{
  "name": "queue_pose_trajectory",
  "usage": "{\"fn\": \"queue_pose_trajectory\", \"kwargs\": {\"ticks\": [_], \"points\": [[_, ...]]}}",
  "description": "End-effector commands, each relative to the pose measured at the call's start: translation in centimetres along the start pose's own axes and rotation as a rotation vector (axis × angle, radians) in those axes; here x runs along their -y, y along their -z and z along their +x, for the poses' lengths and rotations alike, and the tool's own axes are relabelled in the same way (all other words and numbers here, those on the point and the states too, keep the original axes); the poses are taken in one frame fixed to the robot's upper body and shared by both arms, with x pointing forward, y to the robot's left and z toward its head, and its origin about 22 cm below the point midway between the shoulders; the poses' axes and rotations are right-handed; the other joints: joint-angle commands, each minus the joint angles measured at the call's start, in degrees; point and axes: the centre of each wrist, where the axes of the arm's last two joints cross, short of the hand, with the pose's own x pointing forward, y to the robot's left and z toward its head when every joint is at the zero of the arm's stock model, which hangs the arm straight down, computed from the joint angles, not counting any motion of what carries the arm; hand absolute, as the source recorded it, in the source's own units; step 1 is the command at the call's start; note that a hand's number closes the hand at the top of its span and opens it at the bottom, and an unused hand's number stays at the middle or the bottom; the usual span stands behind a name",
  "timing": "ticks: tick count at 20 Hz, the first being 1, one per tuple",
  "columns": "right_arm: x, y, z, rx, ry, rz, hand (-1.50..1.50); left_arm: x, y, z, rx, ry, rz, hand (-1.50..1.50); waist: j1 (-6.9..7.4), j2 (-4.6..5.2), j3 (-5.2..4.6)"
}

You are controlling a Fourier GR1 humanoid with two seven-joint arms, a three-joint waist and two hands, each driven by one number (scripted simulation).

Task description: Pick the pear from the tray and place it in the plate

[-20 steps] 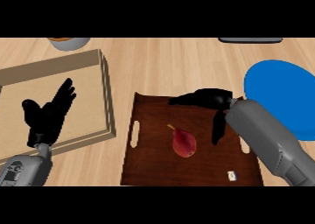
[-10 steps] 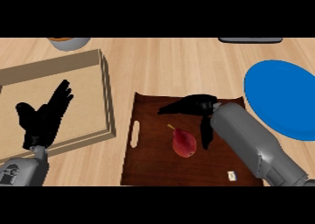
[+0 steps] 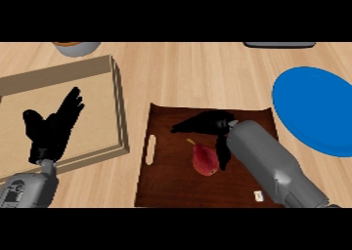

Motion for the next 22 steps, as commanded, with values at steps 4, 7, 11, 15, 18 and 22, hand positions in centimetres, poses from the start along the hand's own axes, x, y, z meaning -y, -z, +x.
{"fn": "queue_pose_trajectory", "kwargs": {"ticks": [4,7,11,15,18,22], "points": [[-1.3,0.8,-0.2,-0.007,-0.06,0.083,-1.5,-0.7,0.1,0.6,0.02,-0.001,0.004,0.0,0.03,0.01,0.0],[-1.5,1.7,0.3,0.025,-0.098,0.175,1.5,1.4,-0.8,0.2,0.016,-0.005,0.011,0.0,0.4,0.08,0.01],[-3.5,1.5,0.7,0.122,-0.084,0.129,1.5,0.4,-1.1,0.6,0.007,0.011,0.008,0.0,-0.18,-0.15,0.0],[-2.3,1.5,0.7,0.119,-0.054,0.11,1.5,-0.1,0.2,0.0,0.013,-0.011,0.002,0.0,-0.24,-0.03,-0.01],[-3.3,0.6,1.2,0.126,-0.049,0.067,1.5,0.3,-0.4,0.0,0.001,-0.007,0.008,0.0,-0.63,-0.2,-0.01],[-5.9,-3.5,-0.9,-0.01,-0.065,-0.194,1.5,-1.8,-1.9,-1.3,-0.023,-0.005,0.054,0.0,-2.13,-0.75,-0.03]]}}
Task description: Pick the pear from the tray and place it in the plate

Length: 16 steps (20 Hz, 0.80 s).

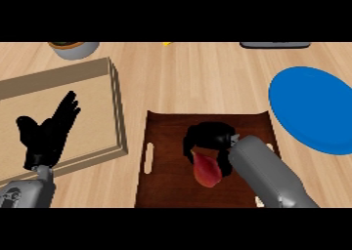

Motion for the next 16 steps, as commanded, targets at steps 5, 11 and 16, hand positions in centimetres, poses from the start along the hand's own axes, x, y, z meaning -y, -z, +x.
{"fn": "queue_pose_trajectory", "kwargs": {"ticks": [5,11,16], "points": [[-4.9,-11.1,-2.1,-0.205,-0.095,-0.328,1.5,-2.9,-1.4,-1.6,-0.033,0.009,0.07,0.0,-4.24,-0.88,-0.16],[-2.6,-16.3,0.4,-0.213,-0.176,-0.809,1.5,-3.3,-1.0,-1.0,-0.041,-0.019,0.075,0.0,-4.87,-0.73,-0.13],[-1.9,-20.1,3.4,-0.321,-0.168,-1.086,1.5,-1.2,-1.2,-2.5,-0.02,-0.001,0.058,0.0,-3.17,0.0,-0.17]]}}
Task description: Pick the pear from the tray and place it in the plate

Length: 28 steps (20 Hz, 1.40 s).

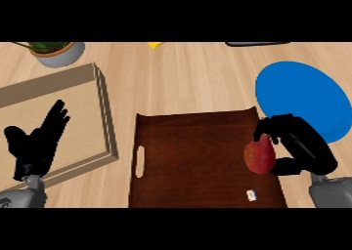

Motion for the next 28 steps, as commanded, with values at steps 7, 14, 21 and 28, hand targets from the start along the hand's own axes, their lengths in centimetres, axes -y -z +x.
{"fn": "queue_pose_trajectory", "kwargs": {"ticks": [7,14,21,28], "points": [[9.0,-5.7,-1.0,-0.292,0.063,-0.275,1.5,2.8,0.9,1.2,0.04,0.009,-0.06,0.0,4.0,1.1,0.07],[12.4,-4.4,-7.9,-0.413,0.072,-0.312,1.5,2.8,2.8,2.8,0.043,-0.002,-0.084,0.0,5.18,1.46,0.1],[10.9,-4.1,-13.6,-0.457,-0.005,-0.253,1.5,2.6,2.9,3.3,0.049,0.007,-0.096,0.0,5.95,1.65,0.16],[10.4,-6.0,-16.4,-0.592,0.183,-0.038,1.5,2.4,2.7,3.6,0.079,0.021,-0.085,0.0,6.78,1.95,0.2]]}}
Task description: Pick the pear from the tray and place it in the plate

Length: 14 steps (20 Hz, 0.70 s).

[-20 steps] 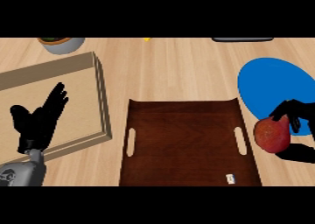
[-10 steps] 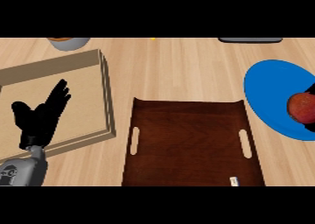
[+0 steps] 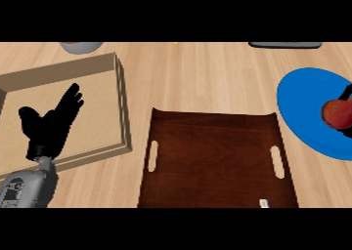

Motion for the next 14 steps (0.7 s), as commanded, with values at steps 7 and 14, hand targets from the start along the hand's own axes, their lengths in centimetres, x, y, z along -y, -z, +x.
{"fn": "queue_pose_trajectory", "kwargs": {"ticks": [7,14], "points": [[1.5,-1.5,-4.2,0.099,0.101,0.078,-1.5,1.3,-0.2,-0.7,0.009,0.009,-0.008,0.0,0.8,0.31,0.17],[2.1,0.9,-2.3,0.393,0.437,-0.029,-1.5,-0.2,-0.2,-1.5,-0.025,0.005,0.023,0.0,-1.33,-0.51,-0.02]]}}
